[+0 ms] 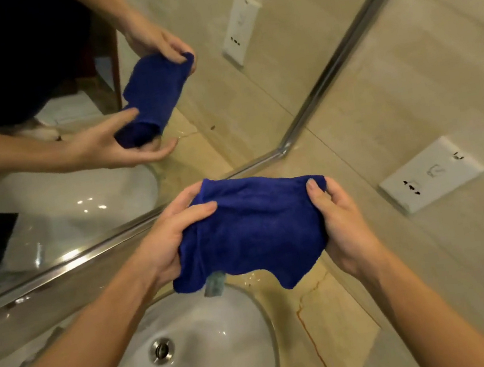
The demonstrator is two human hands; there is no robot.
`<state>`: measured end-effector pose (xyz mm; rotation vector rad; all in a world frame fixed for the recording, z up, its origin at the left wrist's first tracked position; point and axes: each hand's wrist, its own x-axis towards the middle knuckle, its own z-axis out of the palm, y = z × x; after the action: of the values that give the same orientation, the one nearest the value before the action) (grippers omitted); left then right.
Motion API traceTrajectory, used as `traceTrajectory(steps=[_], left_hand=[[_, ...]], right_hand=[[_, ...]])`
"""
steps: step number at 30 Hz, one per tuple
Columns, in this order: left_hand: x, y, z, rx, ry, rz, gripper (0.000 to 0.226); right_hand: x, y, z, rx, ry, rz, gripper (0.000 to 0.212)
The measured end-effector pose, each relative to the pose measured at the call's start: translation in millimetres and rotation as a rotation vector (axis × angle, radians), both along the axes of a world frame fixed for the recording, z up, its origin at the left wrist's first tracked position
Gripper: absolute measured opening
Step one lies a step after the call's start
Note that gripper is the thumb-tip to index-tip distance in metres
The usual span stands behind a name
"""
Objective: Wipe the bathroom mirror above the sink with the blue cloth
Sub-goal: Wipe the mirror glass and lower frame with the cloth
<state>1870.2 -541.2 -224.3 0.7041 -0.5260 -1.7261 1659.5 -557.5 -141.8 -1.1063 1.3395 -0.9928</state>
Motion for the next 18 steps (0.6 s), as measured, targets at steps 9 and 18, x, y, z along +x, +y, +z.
traceTrajectory(steps=[9,18], left_hand=[[-7,-3,5,0.043,-0.170,-0.227,0.059],[-39,3,8,0.076,0.043,-0.057,0.030]], right_hand=[[-17,18,12,0.002,-0.084,0.030,0.029],[-33,15,0,0.159,-0.323,-0.085,0.035]])
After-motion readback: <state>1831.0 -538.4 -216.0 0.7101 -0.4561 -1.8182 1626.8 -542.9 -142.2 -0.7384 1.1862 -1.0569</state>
